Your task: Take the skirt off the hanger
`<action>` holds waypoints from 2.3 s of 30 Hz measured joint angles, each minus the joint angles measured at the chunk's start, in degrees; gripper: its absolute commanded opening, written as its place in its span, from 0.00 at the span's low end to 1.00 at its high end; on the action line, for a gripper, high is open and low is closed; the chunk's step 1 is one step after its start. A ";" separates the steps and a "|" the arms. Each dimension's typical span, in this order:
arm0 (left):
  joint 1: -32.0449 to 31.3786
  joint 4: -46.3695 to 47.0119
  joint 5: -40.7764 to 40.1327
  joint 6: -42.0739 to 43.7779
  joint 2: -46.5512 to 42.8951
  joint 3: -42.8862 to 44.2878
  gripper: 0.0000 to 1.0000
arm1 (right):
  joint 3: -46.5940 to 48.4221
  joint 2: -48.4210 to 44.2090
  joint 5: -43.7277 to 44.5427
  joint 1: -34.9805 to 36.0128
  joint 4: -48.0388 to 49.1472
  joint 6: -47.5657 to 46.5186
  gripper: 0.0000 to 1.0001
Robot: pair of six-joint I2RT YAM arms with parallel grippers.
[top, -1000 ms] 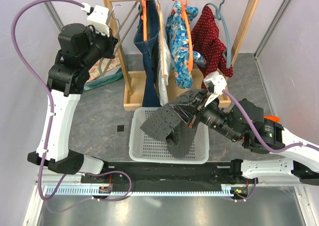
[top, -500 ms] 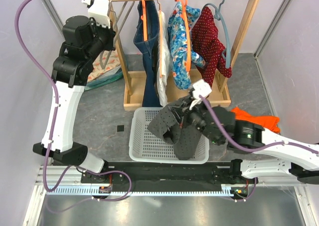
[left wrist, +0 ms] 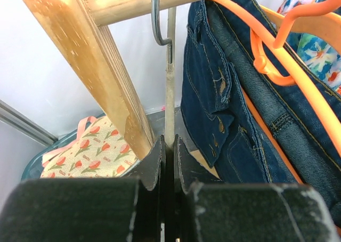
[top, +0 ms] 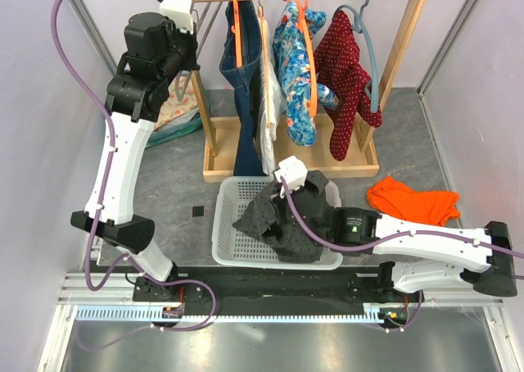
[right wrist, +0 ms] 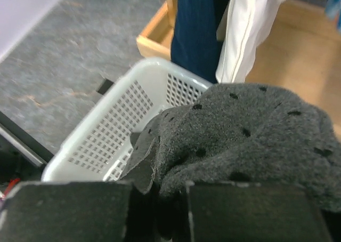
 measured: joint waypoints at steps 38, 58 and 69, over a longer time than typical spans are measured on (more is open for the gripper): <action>-2.91 2.97 -1.99 -0.13 -7.69 -4.59 0.76 | -18.36 10.51 -6.95 -6.38 6.45 15.04 0.95; -13.35 5.14 -5.88 -0.22 5.53 1.92 0.75 | -2.84 -8.26 -13.16 -4.31 -2.60 9.57 0.98; -13.31 6.16 -9.57 -0.66 8.02 4.00 0.31 | -2.84 -10.99 -16.94 -3.32 -2.12 7.56 0.98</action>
